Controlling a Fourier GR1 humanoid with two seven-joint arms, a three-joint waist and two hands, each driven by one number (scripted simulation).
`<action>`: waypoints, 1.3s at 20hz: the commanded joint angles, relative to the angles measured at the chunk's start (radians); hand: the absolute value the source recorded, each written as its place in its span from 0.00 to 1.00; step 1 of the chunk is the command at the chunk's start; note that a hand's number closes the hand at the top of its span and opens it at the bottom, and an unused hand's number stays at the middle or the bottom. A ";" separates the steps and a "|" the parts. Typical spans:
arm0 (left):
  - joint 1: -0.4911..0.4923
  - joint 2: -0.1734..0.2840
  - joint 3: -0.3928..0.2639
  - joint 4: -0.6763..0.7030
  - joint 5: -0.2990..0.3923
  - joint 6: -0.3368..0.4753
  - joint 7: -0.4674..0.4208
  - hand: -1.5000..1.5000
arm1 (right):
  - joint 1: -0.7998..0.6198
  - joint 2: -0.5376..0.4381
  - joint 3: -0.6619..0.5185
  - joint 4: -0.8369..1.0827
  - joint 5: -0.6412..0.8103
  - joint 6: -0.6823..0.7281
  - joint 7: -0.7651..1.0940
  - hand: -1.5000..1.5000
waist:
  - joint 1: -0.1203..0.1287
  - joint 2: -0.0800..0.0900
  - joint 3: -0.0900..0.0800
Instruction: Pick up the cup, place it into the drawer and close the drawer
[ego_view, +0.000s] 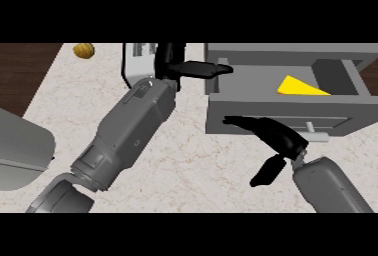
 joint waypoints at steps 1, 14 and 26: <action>0.072 0.026 0.010 -0.057 0.009 -0.034 0.002 0.00 | -0.053 0.007 0.020 0.269 0.113 -0.082 -0.140 1.00 | 0.031 -0.002 0.001; 0.249 0.138 -0.022 -0.240 0.010 -0.144 0.055 0.00 | -0.432 0.001 -0.242 0.792 0.061 -0.262 -0.360 1.00 | 0.130 0.015 0.005; 0.283 0.180 -0.027 -0.292 0.010 -0.188 0.070 0.00 | -0.597 -0.095 -0.365 0.882 -0.023 -0.215 -0.313 1.00 | 0.170 0.036 0.004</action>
